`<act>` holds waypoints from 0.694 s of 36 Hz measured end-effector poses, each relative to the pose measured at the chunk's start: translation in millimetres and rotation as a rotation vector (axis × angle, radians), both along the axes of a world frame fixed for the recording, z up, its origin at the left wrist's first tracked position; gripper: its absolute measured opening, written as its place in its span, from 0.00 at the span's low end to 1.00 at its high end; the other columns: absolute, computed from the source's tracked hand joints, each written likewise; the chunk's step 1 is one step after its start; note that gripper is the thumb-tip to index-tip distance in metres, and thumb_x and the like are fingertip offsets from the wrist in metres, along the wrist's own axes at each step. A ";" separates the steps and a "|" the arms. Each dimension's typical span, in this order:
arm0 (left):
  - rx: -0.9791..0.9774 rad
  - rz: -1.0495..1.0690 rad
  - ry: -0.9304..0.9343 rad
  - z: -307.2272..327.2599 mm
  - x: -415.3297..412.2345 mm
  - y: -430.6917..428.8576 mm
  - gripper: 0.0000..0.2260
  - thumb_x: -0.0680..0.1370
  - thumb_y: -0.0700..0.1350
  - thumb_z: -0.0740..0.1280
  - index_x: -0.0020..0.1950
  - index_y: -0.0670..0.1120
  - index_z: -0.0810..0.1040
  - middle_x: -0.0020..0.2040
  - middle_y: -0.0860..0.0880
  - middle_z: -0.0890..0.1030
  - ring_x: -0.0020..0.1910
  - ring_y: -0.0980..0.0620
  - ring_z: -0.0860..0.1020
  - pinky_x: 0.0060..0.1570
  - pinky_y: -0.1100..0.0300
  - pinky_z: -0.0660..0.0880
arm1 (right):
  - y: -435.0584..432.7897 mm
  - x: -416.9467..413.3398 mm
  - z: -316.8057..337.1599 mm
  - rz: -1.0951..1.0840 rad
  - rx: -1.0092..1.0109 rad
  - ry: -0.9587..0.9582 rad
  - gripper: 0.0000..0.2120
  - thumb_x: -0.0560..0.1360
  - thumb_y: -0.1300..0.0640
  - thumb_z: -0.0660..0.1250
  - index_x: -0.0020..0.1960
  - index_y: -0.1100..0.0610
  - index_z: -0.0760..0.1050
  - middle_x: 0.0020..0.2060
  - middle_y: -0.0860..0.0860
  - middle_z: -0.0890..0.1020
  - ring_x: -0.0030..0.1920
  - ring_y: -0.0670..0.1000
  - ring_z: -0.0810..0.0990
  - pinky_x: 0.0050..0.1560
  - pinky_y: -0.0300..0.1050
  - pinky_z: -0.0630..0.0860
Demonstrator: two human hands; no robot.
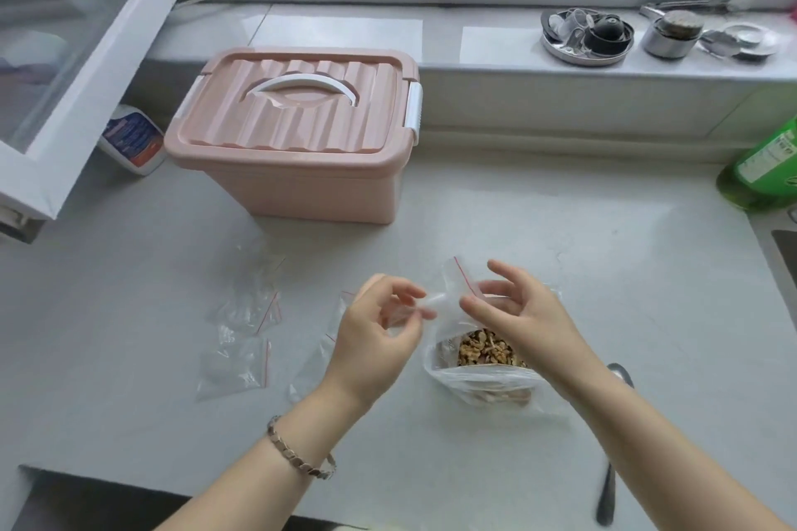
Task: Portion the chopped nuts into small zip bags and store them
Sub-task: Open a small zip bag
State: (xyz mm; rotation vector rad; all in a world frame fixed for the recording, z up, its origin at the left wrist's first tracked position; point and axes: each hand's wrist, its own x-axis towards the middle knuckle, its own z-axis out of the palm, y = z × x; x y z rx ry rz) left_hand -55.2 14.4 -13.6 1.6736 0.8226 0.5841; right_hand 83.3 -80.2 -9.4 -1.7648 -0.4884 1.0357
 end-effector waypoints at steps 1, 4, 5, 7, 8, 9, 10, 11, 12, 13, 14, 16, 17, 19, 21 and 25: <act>-0.004 -0.018 -0.008 3.4 1.5 -1.5 0.15 0.73 0.27 0.64 0.41 0.49 0.74 0.44 0.40 0.76 0.40 0.59 0.82 0.42 0.68 0.75 | 3.2 0.5 2.9 -0.028 0.016 0.075 0.19 0.70 0.59 0.71 0.60 0.53 0.72 0.45 0.50 0.82 0.42 0.44 0.81 0.42 0.36 0.77; -0.015 -0.042 0.028 5.3 3.7 -0.8 0.16 0.73 0.27 0.63 0.39 0.49 0.74 0.43 0.49 0.74 0.40 0.56 0.82 0.40 0.68 0.74 | 3.5 -0.4 9.1 -0.057 0.061 0.105 0.03 0.71 0.65 0.69 0.44 0.59 0.81 0.31 0.51 0.83 0.32 0.46 0.80 0.34 0.36 0.76; -0.012 -0.049 0.059 5.4 4.5 -0.2 0.16 0.73 0.27 0.63 0.38 0.50 0.74 0.42 0.51 0.73 0.40 0.56 0.82 0.39 0.69 0.73 | 1.3 -0.4 8.3 -0.066 0.058 0.089 0.04 0.71 0.65 0.69 0.40 0.58 0.81 0.30 0.51 0.83 0.32 0.47 0.79 0.36 0.40 0.76; 0.082 -0.057 0.177 2.1 5.0 -0.6 0.16 0.72 0.29 0.63 0.38 0.52 0.75 0.43 0.53 0.72 0.43 0.56 0.78 0.43 0.69 0.70 | -4.0 -0.5 6.8 -0.084 0.048 0.070 0.08 0.72 0.65 0.69 0.36 0.56 0.81 0.30 0.52 0.82 0.34 0.50 0.77 0.41 0.47 0.76; 0.181 -0.052 0.260 0.1 5.4 -1.9 0.14 0.71 0.31 0.64 0.39 0.52 0.76 0.44 0.53 0.72 0.46 0.55 0.75 0.47 0.69 0.67 | -6.7 -1.0 6.6 -0.097 0.047 0.061 0.08 0.72 0.65 0.69 0.36 0.56 0.81 0.31 0.53 0.82 0.35 0.52 0.76 0.43 0.50 0.76; 0.288 -0.033 0.336 -1.0 5.8 -4.4 0.12 0.71 0.33 0.66 0.40 0.51 0.78 0.45 0.53 0.71 0.48 0.55 0.71 0.51 0.68 0.64 | -9.4 -1.8 6.4 -0.118 0.046 0.050 0.07 0.72 0.65 0.69 0.36 0.56 0.81 0.32 0.54 0.83 0.35 0.52 0.77 0.43 0.50 0.77; 0.371 -0.007 0.376 -1.2 7.0 -7.6 0.09 0.71 0.35 0.67 0.42 0.49 0.80 0.46 0.54 0.70 0.50 0.55 0.67 0.53 0.68 0.61 | -12.0 -2.8 6.3 -0.150 0.049 0.039 0.07 0.72 0.64 0.69 0.36 0.56 0.81 0.32 0.54 0.83 0.35 0.51 0.78 0.43 0.50 0.78; 0.418 0.010 0.375 0.7 9.1 -11.9 0.07 0.71 0.37 0.68 0.44 0.48 0.81 0.46 0.54 0.69 0.51 0.55 0.66 0.54 0.67 0.61 | -14.5 -4.4 7.1 -0.179 0.059 0.026 0.07 0.71 0.65 0.70 0.36 0.56 0.81 0.32 0.53 0.83 0.34 0.49 0.79 0.40 0.47 0.78; 0.421 0.008 0.343 4.2 11.9 -16.9 0.05 0.72 0.39 0.69 0.44 0.48 0.81 0.45 0.54 0.70 0.50 0.56 0.67 0.53 0.68 0.62 | -16.9 -6.4 7.5 -0.196 0.072 0.006 0.07 0.71 0.65 0.70 0.36 0.57 0.80 0.31 0.52 0.82 0.32 0.47 0.80 0.38 0.43 0.78; 0.362 -0.010 0.299 9.4 15.3 -22.4 0.03 0.72 0.41 0.70 0.44 0.48 0.81 0.44 0.55 0.71 0.48 0.57 0.69 0.50 0.71 0.63 | -19.5 -8.8 8.6 -0.196 0.082 -0.017 0.06 0.71 0.65 0.70 0.36 0.57 0.81 0.31 0.53 0.82 0.31 0.47 0.80 0.36 0.42 0.78; 0.246 -0.033 0.246 15.0 19.1 -27.8 0.02 0.72 0.43 0.71 0.43 0.49 0.80 0.42 0.56 0.74 0.44 0.60 0.72 0.45 0.73 0.65 | -21.8 -11.2 9.1 -0.181 0.090 -0.039 0.06 0.71 0.64 0.70 0.37 0.57 0.81 0.32 0.53 0.83 0.33 0.49 0.81 0.38 0.43 0.78; -0.030 -0.065 0.170 22.8 26.7 -35.9 0.02 0.72 0.45 0.71 0.41 0.49 0.79 0.37 0.56 0.78 0.36 0.63 0.75 0.37 0.73 0.68 | -25.7 -17.4 10.7 -0.141 0.103 -0.054 0.07 0.72 0.64 0.68 0.39 0.56 0.83 0.35 0.52 0.85 0.40 0.51 0.84 0.44 0.46 0.80; -0.114 -0.058 0.152 24.9 29.7 -38.8 0.03 0.71 0.45 0.72 0.41 0.49 0.79 0.34 0.55 0.78 0.34 0.63 0.75 0.35 0.73 0.69 | -27.5 -20.3 11.5 -0.129 0.119 -0.049 0.08 0.72 0.65 0.67 0.40 0.55 0.83 0.37 0.51 0.85 0.42 0.50 0.84 0.46 0.46 0.80; -0.191 -0.026 0.136 24.5 33.1 -42.5 0.04 0.71 0.43 0.73 0.39 0.46 0.79 0.32 0.53 0.79 0.31 0.63 0.76 0.34 0.72 0.71 | -30.4 -24.2 12.4 -0.107 0.159 -0.053 0.10 0.73 0.67 0.65 0.43 0.56 0.83 0.39 0.51 0.86 0.45 0.49 0.84 0.48 0.45 0.80; -0.271 0.006 0.133 22.6 34.5 -42.7 0.05 0.71 0.42 0.73 0.38 0.43 0.79 0.30 0.53 0.80 0.29 0.61 0.77 0.33 0.70 0.73 | -33.9 -25.9 12.5 -0.081 0.188 -0.073 0.11 0.74 0.68 0.65 0.45 0.56 0.83 0.40 0.51 0.85 0.45 0.49 0.84 0.48 0.42 0.80; -0.469 0.008 0.145 14.7 32.6 -40.1 0.06 0.71 0.42 0.72 0.42 0.39 0.78 0.34 0.48 0.81 0.37 0.55 0.80 0.37 0.63 0.78 | -38.3 -26.2 8.0 -0.061 0.187 -0.072 0.11 0.74 0.67 0.65 0.45 0.56 0.84 0.38 0.49 0.85 0.43 0.47 0.84 0.44 0.35 0.77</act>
